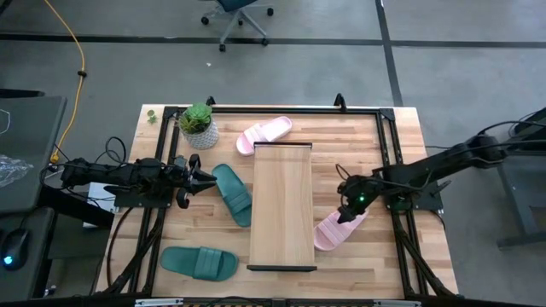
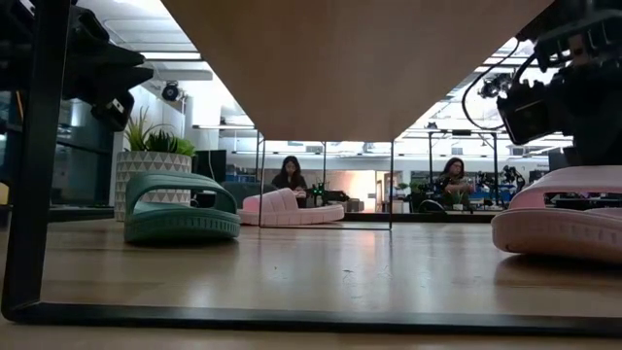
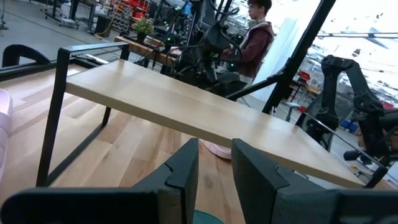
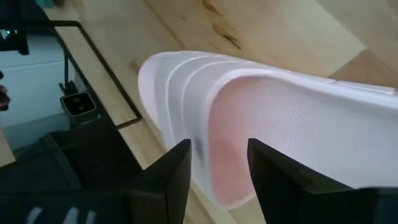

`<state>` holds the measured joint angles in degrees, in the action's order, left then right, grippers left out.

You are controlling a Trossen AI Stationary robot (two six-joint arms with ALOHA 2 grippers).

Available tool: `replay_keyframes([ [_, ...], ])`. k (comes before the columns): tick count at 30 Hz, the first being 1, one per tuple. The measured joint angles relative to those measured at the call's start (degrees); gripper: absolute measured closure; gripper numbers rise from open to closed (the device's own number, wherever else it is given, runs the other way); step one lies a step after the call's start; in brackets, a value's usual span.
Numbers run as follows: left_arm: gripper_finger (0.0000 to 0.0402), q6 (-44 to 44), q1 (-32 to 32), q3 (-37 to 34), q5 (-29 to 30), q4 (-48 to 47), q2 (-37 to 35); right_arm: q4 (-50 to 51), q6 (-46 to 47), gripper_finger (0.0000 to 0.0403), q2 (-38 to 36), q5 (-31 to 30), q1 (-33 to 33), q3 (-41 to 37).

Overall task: Pick and place slides into the shelf
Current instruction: Put the bottom pink slides on the shelf

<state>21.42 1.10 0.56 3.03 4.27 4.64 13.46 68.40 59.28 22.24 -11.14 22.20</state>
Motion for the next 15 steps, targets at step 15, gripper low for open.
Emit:
replay_keyframes([
  [15, 0.0316, 0.0, 0.0, 0.0, -1.1, 0.0, 0.0, -9.9, 0.4, 0.0254, 9.1, 4.4, -2.3, 0.0],
])
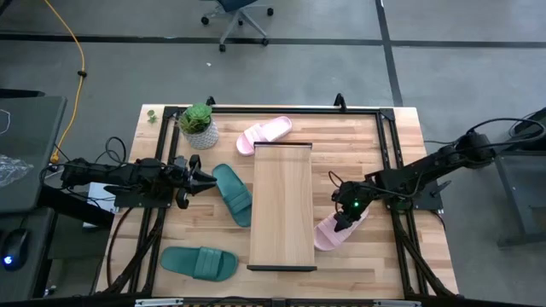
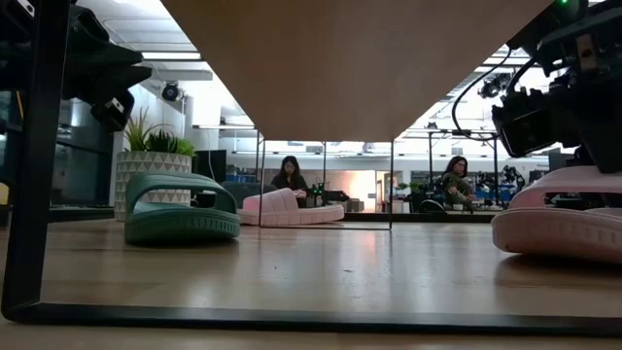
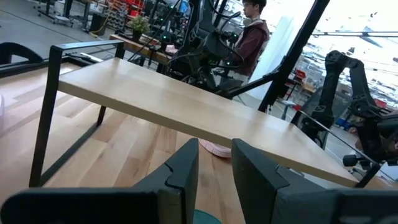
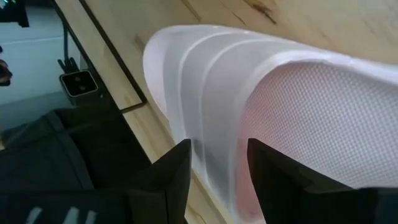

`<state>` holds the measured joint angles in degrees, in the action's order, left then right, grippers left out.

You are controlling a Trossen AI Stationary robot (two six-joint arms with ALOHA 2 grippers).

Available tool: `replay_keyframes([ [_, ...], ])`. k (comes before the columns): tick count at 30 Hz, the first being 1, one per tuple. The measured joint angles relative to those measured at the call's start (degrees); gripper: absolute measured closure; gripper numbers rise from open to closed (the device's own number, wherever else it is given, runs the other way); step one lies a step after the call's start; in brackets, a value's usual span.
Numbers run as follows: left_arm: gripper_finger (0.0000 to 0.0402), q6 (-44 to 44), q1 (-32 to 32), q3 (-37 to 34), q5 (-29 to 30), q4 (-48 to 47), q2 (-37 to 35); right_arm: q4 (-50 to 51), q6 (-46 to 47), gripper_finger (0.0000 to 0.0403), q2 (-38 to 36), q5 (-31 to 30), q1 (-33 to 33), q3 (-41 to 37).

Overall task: Pick and place slides into the shelf
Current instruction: Put the bottom pink slides on the shelf

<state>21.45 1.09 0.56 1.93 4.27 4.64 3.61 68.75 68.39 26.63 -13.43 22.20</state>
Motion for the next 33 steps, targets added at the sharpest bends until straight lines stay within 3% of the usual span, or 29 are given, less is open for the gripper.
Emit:
replay_keyframes([
  [10, 0.0316, -0.1, 0.0, 0.0, 0.0, -0.2, 0.0, -0.2, 0.0, 0.0294, 0.1, 0.0, -0.2, 0.0],
  [26, 0.0316, -0.1, 0.0, 0.0, 0.0, -0.5, 0.0, -1.2, -0.2, 0.0395, 0.1, 0.5, -0.2, 0.0],
  [33, 0.0316, -0.1, 0.0, 0.0, 0.0, -1.3, 0.0, -1.3, -0.2, 0.04, 0.0, 1.1, -0.2, 0.0],
])
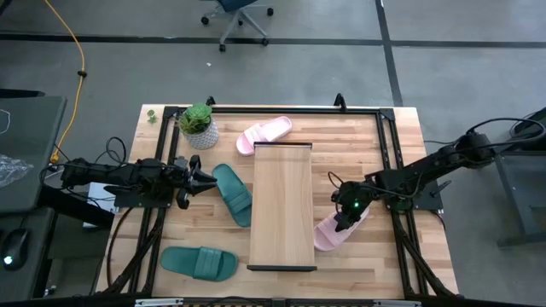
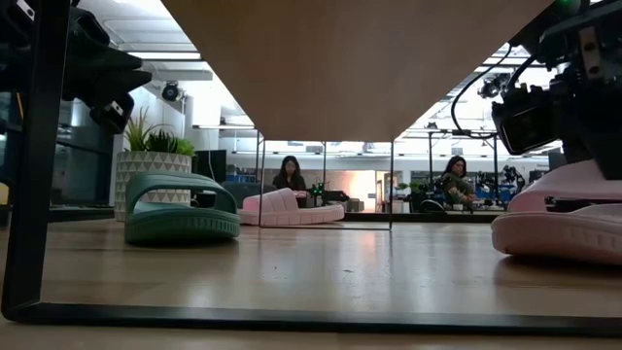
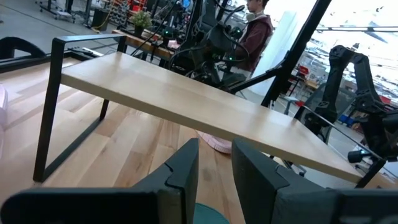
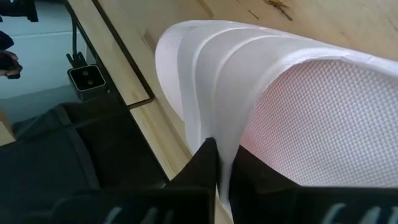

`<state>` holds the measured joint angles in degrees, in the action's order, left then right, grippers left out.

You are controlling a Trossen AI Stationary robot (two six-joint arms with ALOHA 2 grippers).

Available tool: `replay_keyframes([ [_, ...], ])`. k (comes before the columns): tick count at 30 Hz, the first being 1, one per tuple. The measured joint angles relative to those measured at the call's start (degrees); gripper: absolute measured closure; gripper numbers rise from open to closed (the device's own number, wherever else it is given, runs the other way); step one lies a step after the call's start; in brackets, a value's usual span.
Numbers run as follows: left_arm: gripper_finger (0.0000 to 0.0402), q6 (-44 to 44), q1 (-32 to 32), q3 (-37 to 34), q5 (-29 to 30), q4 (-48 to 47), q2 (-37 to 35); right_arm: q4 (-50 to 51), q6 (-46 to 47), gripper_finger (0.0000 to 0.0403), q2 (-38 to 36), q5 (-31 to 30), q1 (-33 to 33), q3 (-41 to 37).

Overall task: Pick and place slides into the shelf
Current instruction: Put the bottom pink slides on the shelf

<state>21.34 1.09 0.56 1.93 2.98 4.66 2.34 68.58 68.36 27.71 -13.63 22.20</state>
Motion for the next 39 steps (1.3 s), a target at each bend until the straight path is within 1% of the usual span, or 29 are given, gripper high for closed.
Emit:
replay_keyframes([
  [7, 0.0316, 0.0, 0.0, 0.0, 0.0, 0.0, 0.0, 1.1, 2.0, 0.0401, -4.0, 2.6, 0.0, 0.0],
  [13, 0.0316, 0.0, 0.0, 0.0, 0.0, 0.0, 0.0, 2.7, 5.1, 0.0402, -10.1, 2.7, 0.0, 0.0],
  [21, 0.0316, 0.0, 0.0, 0.0, 0.0, -0.1, 0.0, 9.3, 8.2, 0.0402, -18.2, 2.6, 0.0, 0.0],
  [32, 0.0316, 0.0, 0.0, 0.0, 0.0, -0.1, 0.0, 10.9, 13.0, 0.0403, -27.1, 2.3, 0.0, 0.0],
  [39, 0.0316, 0.1, 0.0, 0.0, 0.0, -0.1, 0.0, 16.1, 13.8, 0.0403, -30.9, 1.8, 0.0, 4.1],
])
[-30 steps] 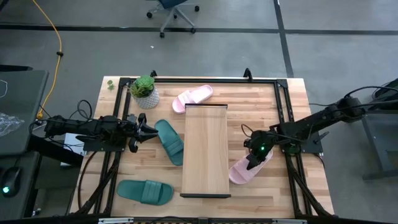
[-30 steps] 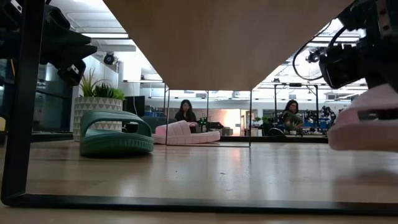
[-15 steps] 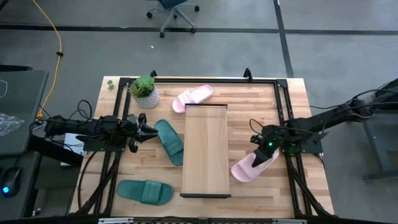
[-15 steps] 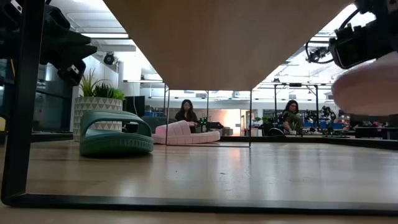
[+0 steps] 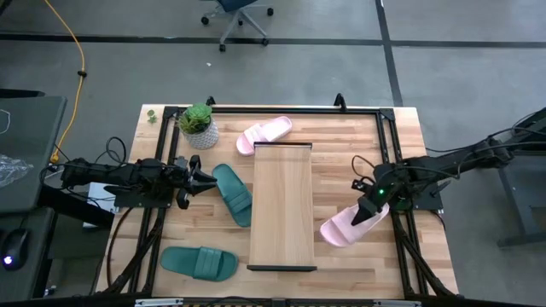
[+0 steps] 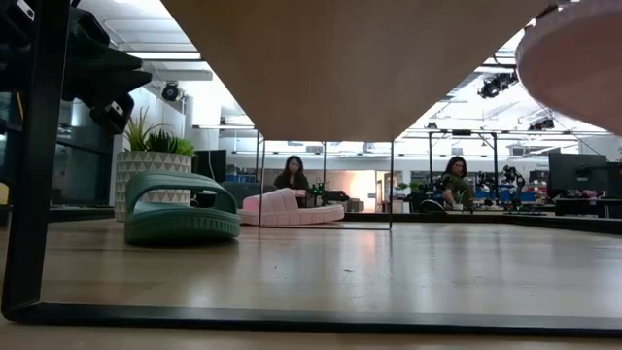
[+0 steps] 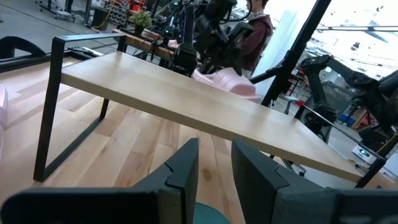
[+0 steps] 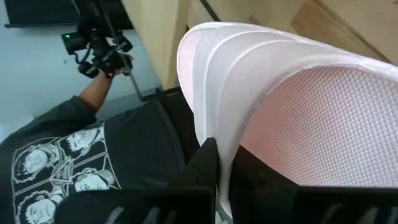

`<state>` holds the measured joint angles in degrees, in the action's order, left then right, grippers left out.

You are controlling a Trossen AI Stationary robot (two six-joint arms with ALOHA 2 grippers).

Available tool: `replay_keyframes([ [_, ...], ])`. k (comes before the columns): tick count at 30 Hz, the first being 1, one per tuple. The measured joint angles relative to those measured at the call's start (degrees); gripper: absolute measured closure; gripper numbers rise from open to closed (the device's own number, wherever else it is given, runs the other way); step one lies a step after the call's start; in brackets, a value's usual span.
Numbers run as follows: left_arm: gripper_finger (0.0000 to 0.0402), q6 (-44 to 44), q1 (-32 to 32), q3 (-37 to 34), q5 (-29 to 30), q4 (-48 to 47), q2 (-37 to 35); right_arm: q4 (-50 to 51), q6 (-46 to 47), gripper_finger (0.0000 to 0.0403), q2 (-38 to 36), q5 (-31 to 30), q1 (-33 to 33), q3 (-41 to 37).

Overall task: Pick and place slides into the shelf
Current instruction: Put the bottom pink slides on the shelf

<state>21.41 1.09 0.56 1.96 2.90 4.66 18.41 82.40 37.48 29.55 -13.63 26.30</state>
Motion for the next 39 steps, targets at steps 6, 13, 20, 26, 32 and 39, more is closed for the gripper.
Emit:
replay_keyframes([
  [6, 0.0316, 0.0, 0.0, 0.0, 0.0, 0.0, 0.0, 0.6, 0.8, 0.0403, -0.9, -5.9, 0.0, 5.1],
  [13, 0.0316, 0.0, 0.0, 0.0, 0.1, 0.0, 0.0, 11.4, 1.1, 0.0403, -0.7, -15.0, 0.0, 13.6],
  [20, 0.0316, 0.0, 0.0, 0.0, 0.2, 0.0, 0.0, 25.1, -1.4, 0.0403, -0.7, -22.7, 0.0, 23.0],
  [26, 0.0316, 0.0, 0.0, 0.0, 0.2, 0.0, 0.0, 28.5, -0.3, 0.0403, 2.4, -28.2, 0.0, 29.3],
  [32, 0.0316, 0.0, 0.0, 0.0, 0.2, 0.0, 0.0, 28.8, -0.3, 0.0403, 9.0, -29.3, 0.0, 34.7],
  [39, 0.0316, 0.0, 0.0, 0.0, 0.0, 0.0, 0.0, 21.3, -0.7, 0.0403, 15.9, -31.6, -1.1, 36.8],
])
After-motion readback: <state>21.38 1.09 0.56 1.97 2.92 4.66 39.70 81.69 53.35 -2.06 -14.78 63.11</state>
